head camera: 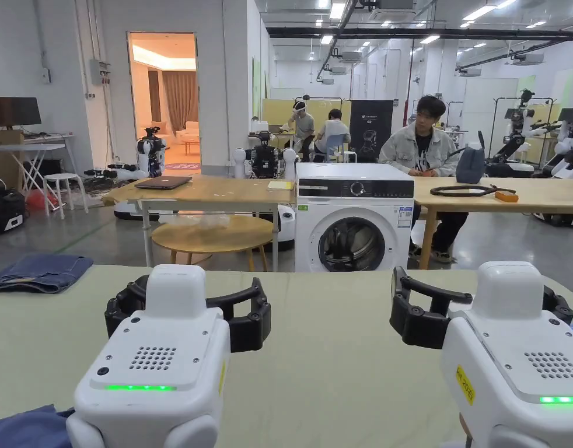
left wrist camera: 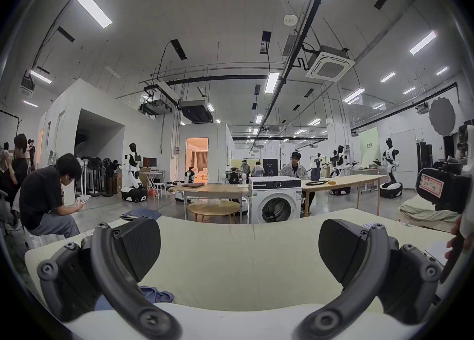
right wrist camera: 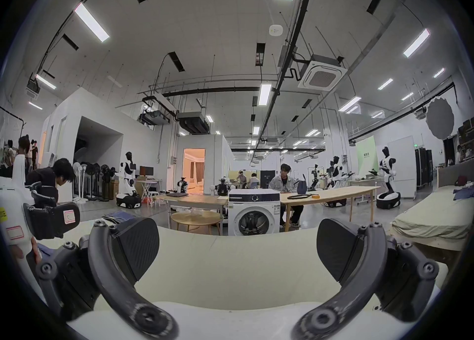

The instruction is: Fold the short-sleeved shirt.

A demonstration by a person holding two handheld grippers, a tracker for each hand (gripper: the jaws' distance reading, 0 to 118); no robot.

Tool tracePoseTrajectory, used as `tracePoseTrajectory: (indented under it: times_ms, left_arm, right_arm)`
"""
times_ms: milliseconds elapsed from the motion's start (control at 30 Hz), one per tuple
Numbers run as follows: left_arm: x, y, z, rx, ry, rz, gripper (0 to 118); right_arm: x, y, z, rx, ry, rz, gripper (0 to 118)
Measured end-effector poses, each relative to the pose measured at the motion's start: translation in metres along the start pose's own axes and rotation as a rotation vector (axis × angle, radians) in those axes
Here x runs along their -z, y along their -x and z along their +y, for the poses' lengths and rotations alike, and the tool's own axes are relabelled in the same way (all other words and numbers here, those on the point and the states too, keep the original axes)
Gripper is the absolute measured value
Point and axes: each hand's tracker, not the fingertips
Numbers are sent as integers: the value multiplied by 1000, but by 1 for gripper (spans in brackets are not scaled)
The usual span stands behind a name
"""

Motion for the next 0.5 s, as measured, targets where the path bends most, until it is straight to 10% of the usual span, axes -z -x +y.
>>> tracePoseTrajectory:
  times_ms: [500]
  left_arm:
    - [0, -3, 0, 40, -20, 28, 118]
  right_arm:
    - [0, -8, -2, 9, -1, -19, 118]
